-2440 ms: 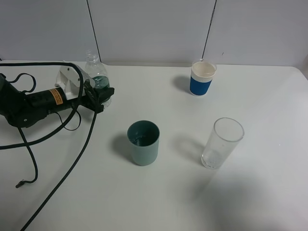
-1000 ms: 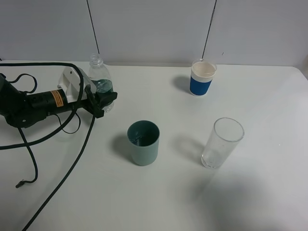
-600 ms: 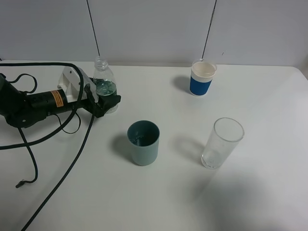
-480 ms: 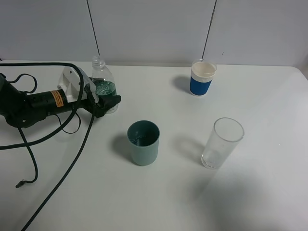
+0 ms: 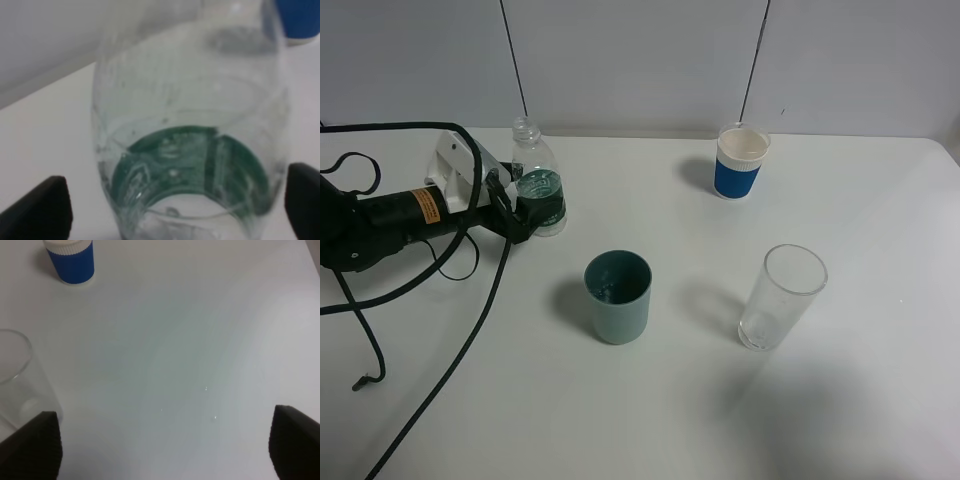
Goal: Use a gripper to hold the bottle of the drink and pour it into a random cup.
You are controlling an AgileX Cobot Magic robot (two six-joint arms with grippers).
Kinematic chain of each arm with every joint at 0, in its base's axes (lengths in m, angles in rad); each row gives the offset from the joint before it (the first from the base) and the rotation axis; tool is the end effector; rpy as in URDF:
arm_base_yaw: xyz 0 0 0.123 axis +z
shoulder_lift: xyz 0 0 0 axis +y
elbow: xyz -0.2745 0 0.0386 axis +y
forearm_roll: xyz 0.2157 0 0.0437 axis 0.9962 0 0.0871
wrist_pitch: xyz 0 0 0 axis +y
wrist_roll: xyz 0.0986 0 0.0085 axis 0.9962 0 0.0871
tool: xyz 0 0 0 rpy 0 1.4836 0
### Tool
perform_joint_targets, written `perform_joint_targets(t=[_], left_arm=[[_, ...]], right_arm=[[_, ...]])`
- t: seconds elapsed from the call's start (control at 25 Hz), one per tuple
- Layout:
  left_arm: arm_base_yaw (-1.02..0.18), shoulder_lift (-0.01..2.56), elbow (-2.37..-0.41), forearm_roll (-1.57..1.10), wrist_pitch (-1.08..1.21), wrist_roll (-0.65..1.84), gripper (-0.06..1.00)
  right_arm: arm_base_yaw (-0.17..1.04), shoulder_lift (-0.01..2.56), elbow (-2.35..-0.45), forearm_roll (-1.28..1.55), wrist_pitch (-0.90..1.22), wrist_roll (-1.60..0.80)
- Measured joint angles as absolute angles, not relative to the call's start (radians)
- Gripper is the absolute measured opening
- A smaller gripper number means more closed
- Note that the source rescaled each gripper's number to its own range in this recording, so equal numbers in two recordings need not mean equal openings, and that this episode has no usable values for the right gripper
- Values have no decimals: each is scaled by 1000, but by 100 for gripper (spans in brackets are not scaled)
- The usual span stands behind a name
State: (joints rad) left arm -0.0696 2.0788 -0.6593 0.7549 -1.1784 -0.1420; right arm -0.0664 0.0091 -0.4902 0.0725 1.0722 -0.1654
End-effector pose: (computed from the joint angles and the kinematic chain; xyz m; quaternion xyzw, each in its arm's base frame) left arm 0.3115 -0.0845 0.1163 0.3028 0.7173 -0.2298 0.5838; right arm -0.0162 0.0074 0.2550 -0.0438 0.8594 -0.0228 0.5089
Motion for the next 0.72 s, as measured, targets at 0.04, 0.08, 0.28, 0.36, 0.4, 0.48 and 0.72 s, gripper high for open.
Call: perform_joint_targets(t=[0.04,0.08,0.28,0.36,0.4,0.48,0.72], left_arm=[[-70,2064,-646,745,-1172,-143,71],[-70,2045,-628,731,-1166,-143,71],[-70,1951,-525,650,-1134,-143,71],[-70,1915,-489,625,-1107,-143,71],[-70,1894,-470,616,-1089,-143,71],[-70,1855,-440,596,-1054,-143,71],[-70,1718,-379,558,-926,-182,71]], right_arm=[[-66,9,-490,73,1072,-165],[-66,9,-490,73,1072,-165],[-66,9,-490,73,1072,-165],[-66,9,-490,73,1072,-165],[-66,9,-490,73,1072,-165],[-66,9,-490,73,1072,-165],[-66,9,-490,73,1072,-165]])
